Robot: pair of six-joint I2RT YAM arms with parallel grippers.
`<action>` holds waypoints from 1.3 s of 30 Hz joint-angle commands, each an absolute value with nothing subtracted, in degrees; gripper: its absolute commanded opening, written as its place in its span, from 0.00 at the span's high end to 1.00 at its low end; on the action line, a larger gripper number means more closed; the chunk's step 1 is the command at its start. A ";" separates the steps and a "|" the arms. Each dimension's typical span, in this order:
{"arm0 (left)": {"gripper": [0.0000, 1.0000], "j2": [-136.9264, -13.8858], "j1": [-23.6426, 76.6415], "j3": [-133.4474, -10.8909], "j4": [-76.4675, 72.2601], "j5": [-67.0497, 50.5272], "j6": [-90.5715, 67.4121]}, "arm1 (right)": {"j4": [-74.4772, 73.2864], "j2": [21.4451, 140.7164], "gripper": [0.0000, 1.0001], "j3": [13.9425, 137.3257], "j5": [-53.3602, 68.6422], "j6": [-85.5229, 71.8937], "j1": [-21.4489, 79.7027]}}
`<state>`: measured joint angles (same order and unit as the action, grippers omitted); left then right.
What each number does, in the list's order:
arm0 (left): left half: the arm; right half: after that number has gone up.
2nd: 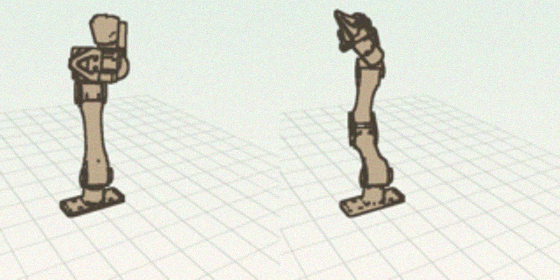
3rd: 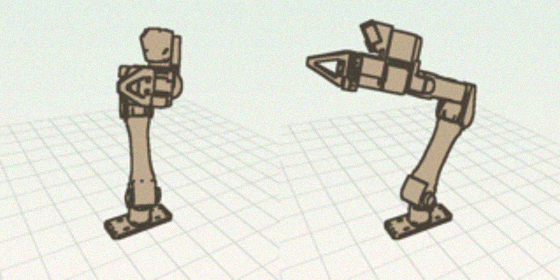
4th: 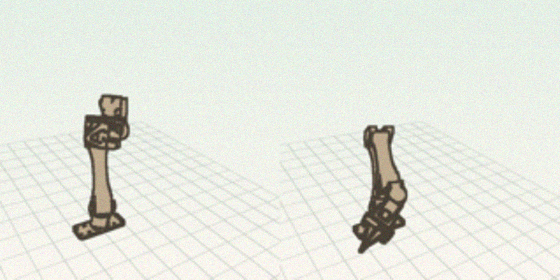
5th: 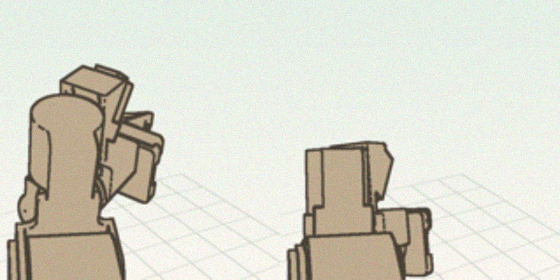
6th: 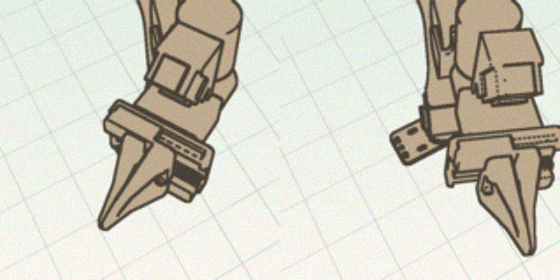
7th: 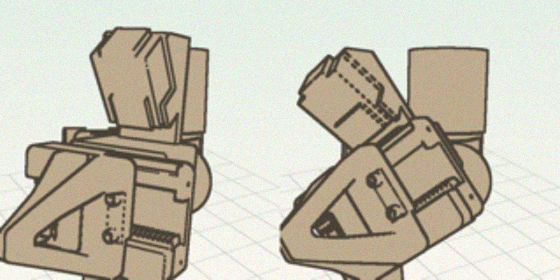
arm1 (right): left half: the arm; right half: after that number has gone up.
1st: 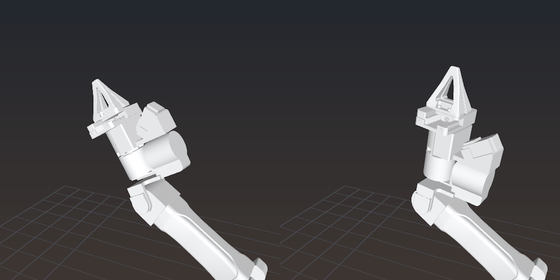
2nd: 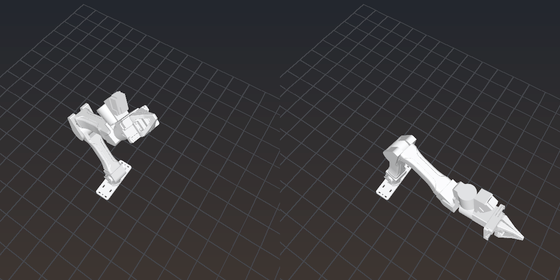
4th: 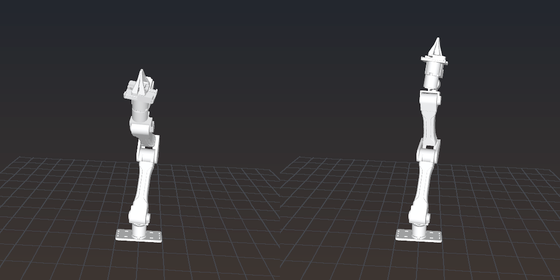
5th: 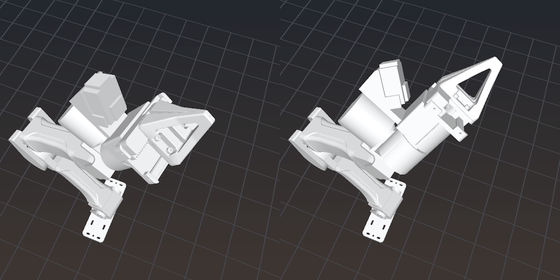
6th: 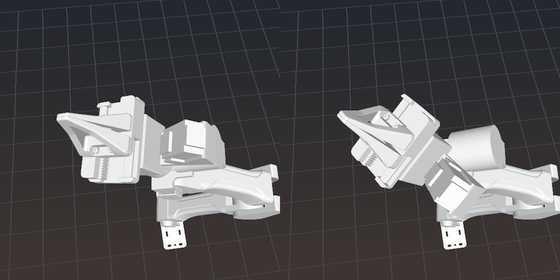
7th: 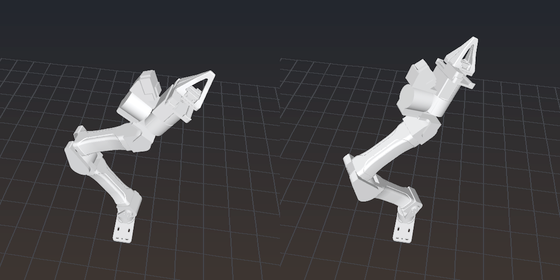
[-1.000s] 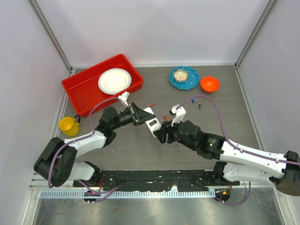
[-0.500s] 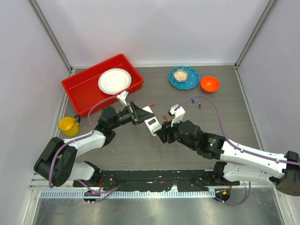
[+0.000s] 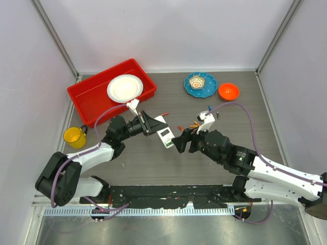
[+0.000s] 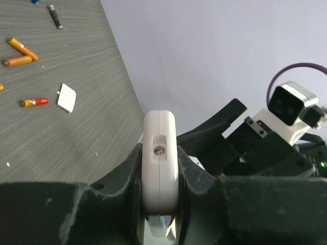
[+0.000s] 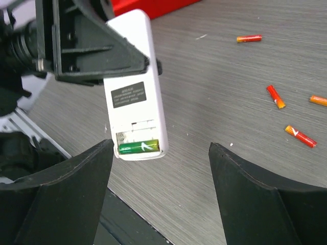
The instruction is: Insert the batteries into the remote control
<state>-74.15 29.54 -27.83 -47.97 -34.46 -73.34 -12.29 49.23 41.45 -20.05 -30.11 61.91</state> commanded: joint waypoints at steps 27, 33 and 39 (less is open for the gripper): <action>1.00 -73.12 29.27 -25.14 -63.37 -37.97 -78.58 | 23.20 50.89 0.62 25.32 9.31 -47.28 50.01; 0.94 -74.27 29.53 -23.91 -64.60 -36.57 -79.10 | 29.00 52.73 0.95 23.03 10.90 -49.75 49.92; 0.70 -74.88 29.88 -22.59 -67.85 -33.58 -80.07 | 32.16 54.58 0.99 22.76 10.99 -51.15 49.92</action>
<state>-74.43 28.97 -22.85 -63.40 -37.28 -79.13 27.18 53.12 22.68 10.92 -51.51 49.67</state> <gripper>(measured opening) 0.283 0.176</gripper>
